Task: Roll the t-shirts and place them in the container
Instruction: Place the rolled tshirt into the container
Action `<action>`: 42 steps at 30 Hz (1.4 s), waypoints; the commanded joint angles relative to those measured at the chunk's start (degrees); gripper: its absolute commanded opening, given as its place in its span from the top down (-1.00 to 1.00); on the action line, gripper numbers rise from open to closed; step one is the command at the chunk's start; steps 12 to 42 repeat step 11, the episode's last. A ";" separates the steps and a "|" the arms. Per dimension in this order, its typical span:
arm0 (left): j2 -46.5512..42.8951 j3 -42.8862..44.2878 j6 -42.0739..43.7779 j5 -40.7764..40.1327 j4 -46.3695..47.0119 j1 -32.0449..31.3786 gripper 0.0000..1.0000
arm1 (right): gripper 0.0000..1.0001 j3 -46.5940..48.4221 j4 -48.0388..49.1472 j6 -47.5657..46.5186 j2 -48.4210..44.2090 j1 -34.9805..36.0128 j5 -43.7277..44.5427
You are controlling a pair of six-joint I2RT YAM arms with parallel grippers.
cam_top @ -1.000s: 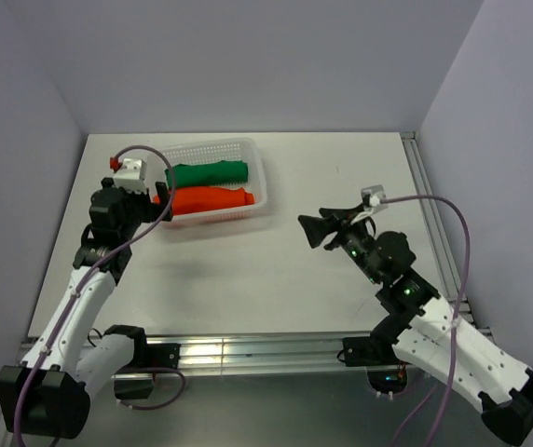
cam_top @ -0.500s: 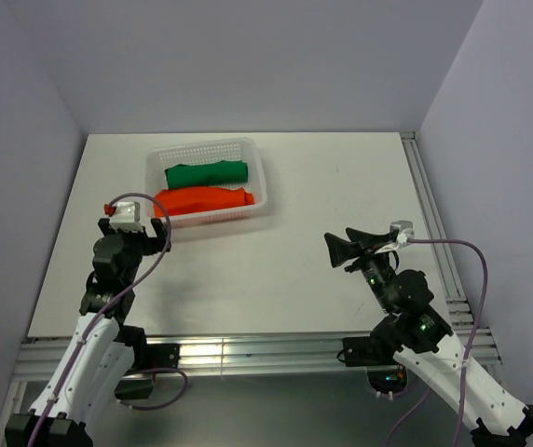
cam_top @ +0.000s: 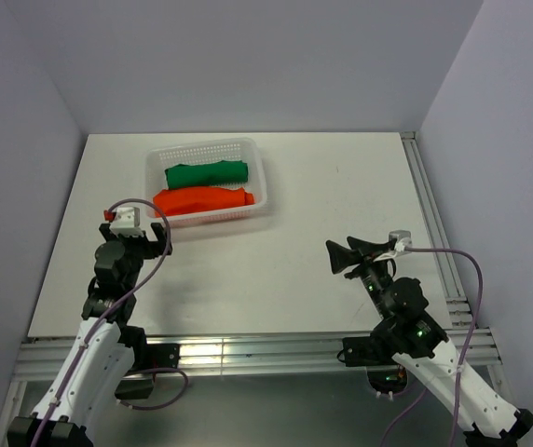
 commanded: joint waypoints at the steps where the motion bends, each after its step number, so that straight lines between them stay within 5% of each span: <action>1: -0.81 -0.85 -0.80 0.48 3.73 0.06 -0.99 | -0.46 0.07 0.55 0.52 -1.05 0.30 1.35; 42: -1.07 -1.29 -0.63 0.13 4.18 0.06 -0.99 | -0.41 0.24 1.17 0.61 2.20 0.30 -0.14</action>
